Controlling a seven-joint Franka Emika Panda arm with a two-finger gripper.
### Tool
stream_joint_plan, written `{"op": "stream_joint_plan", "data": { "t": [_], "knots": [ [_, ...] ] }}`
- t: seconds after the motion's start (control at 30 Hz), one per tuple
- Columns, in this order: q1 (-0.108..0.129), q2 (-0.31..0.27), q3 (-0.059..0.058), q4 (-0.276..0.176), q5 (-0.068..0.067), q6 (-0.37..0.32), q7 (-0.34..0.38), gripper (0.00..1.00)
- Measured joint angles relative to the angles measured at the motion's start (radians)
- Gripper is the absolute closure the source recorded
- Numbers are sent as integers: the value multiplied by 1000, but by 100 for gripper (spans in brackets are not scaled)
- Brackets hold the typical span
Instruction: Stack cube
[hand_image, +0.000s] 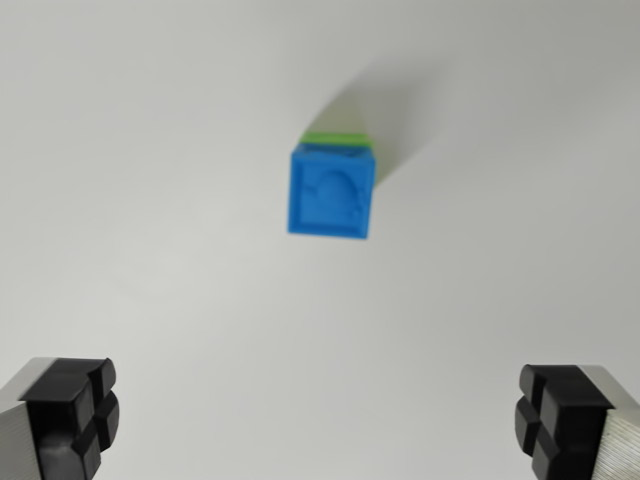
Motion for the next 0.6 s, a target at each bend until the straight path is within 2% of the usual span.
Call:
{"op": "stream_joint_plan", "data": {
  "t": [0.6],
  "knots": [
    [0, -15, -1, 57, -4, -72, 3, 0]
  ]
}}
